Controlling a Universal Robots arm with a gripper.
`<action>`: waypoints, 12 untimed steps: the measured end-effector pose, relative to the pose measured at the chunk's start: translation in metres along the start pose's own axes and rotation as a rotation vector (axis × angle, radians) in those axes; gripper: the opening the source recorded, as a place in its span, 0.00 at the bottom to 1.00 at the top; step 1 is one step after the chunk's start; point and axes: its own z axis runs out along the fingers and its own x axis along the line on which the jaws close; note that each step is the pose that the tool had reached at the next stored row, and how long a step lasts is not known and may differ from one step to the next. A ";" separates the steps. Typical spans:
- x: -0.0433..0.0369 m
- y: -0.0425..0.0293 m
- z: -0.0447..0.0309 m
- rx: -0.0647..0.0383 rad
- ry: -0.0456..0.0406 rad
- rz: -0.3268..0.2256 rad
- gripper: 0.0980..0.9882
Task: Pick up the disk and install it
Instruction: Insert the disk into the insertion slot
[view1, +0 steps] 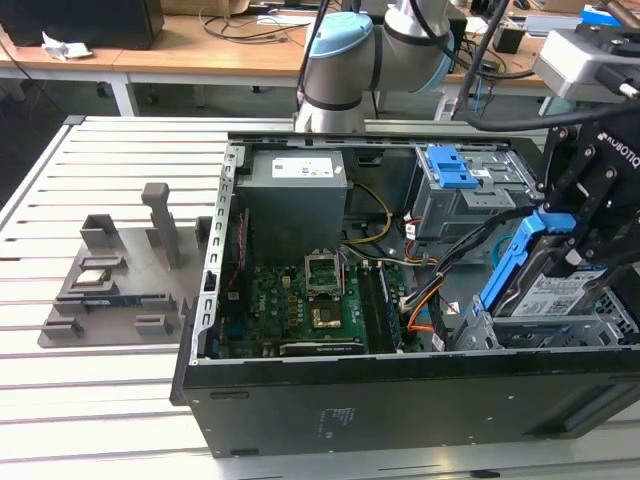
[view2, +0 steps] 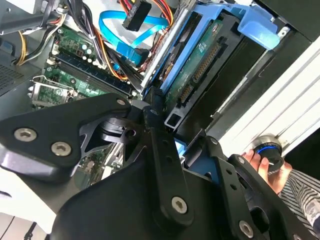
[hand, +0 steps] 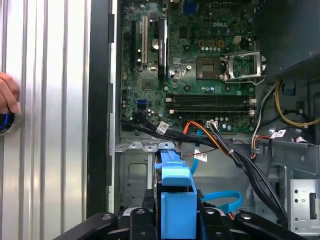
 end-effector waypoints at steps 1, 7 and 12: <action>0.0000 -0.0002 0.0028 0.000 0.0003 0.000 0.30; -0.0001 -0.0003 0.0053 0.000 -0.0003 0.000 0.30; -0.0001 -0.0003 0.0054 0.000 0.0000 0.000 0.38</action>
